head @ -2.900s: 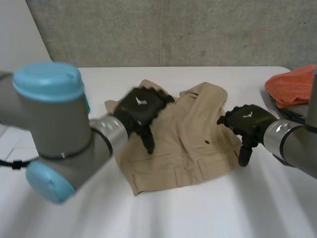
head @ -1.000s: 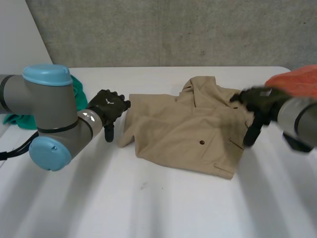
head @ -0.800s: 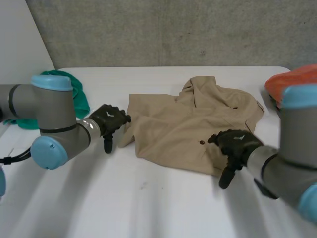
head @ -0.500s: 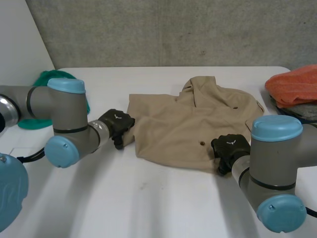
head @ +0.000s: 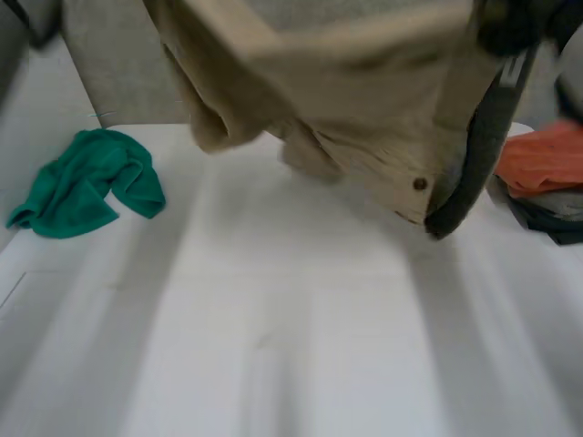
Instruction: Fold the laundry.
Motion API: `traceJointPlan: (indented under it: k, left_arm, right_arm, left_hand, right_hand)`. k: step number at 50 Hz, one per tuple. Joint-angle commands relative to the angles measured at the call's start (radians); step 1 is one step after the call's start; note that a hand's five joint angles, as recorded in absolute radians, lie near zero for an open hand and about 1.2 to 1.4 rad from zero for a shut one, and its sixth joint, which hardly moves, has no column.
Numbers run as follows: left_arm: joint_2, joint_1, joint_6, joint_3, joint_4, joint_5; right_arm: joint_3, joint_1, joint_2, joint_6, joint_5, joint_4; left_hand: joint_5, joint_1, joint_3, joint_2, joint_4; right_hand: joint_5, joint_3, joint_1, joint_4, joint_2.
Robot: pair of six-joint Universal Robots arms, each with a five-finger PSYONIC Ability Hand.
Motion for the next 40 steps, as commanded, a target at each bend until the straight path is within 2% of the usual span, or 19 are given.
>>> traceJointPlan:
  k: [1, 7, 18, 22, 29, 30, 31, 32, 33, 34, 36, 40]
  left_arm:
    - [0.009, 0.017, -0.047, 0.189, 0.004, -0.041]
    - [-0.129, 0.035, -0.035, 0.345, -0.040, -0.056]
    - [-0.558, 0.077, 0.068, 0.534, -0.054, -0.046]
    - [-0.732, 0.084, 0.111, 0.615, 0.000, -0.036]
    - [-0.977, 0.078, 0.128, 0.810, 0.033, -0.033]
    - [-1.011, 0.075, 0.126, 0.844, 0.029, -0.036]
    - [-1.017, 0.074, 0.125, 0.855, 0.024, -0.039]
    - [-1.023, 0.072, 0.123, 0.864, 0.017, -0.044]
    - [-1.023, 0.069, 0.117, 0.865, 0.000, -0.049]
    - [-1.019, 0.066, 0.114, 0.864, -0.006, -0.050]
    - [-0.997, 0.058, 0.110, 0.850, -0.020, -0.058]
    - [-0.901, 0.057, 0.113, 0.755, -0.062, -0.099]
  right_arm:
    - [-0.282, -0.021, 0.082, 0.052, 0.010, 0.045]
    - [-0.356, -0.015, 0.180, 0.066, 0.035, 0.044]
    - [-0.320, 0.005, 0.462, 0.097, 0.087, -0.016]
    - [-0.329, -0.001, 0.594, 0.094, 0.136, -0.135]
    - [-0.329, 0.003, 0.800, 0.031, 0.194, -0.519]
    - [-0.333, 0.003, 0.838, -0.007, 0.191, -0.586]
    - [-0.339, 0.003, 0.855, -0.023, 0.190, -0.619]
    - [-0.359, 0.006, 0.884, -0.064, 0.188, -0.648]
    - [-0.372, 0.009, 0.895, -0.087, 0.188, -0.634]
    - [-0.379, 0.011, 0.903, -0.106, 0.188, -0.616]
    - [-0.404, 0.009, 0.894, -0.144, 0.185, -0.523]
    - [-0.418, -0.015, 0.817, -0.098, 0.181, -0.290]
  left_hand:
    - [0.249, 0.228, 0.210, 0.202, 0.203]
    - [0.249, 0.228, 0.210, 0.202, 0.203]
    - [0.249, 0.228, 0.210, 0.202, 0.203]
    - [0.249, 0.228, 0.210, 0.202, 0.203]
    - [0.249, 0.228, 0.210, 0.202, 0.203]
    - [0.249, 0.228, 0.210, 0.202, 0.203]
    - [0.092, 0.071, 0.053, 0.045, 0.046]
    - [-0.171, -0.192, -0.210, -0.218, -0.217]
    - [-0.880, -0.901, -0.919, -0.927, -0.926]
    - [-0.973, -0.994, -1.012, -1.020, -1.019]
    - [-0.973, -0.994, -1.012, -1.020, -1.019]
    - [-0.973, -0.994, -1.012, -1.020, -1.019]
  right_hand:
    - [0.224, 0.212, 0.282, 0.202, 0.224]
    - [0.224, 0.212, 0.282, 0.202, 0.224]
    - [0.224, 0.212, 0.282, 0.202, 0.224]
    - [0.224, 0.212, 0.282, 0.202, 0.224]
    - [0.224, 0.212, 0.282, 0.202, 0.224]
    - [-0.157, -0.169, -0.099, -0.179, -0.157]
    - [-0.431, -0.443, -0.373, -0.453, -0.431]
    - [-0.998, -1.009, -0.940, -1.019, -0.998]
    - [-0.998, -1.009, -0.940, -1.019, -0.998]
    - [-0.998, -1.009, -0.940, -1.019, -0.998]
    - [-0.998, -1.009, -0.940, -1.019, -0.998]
    - [-0.998, -1.009, -0.940, -1.019, -0.998]
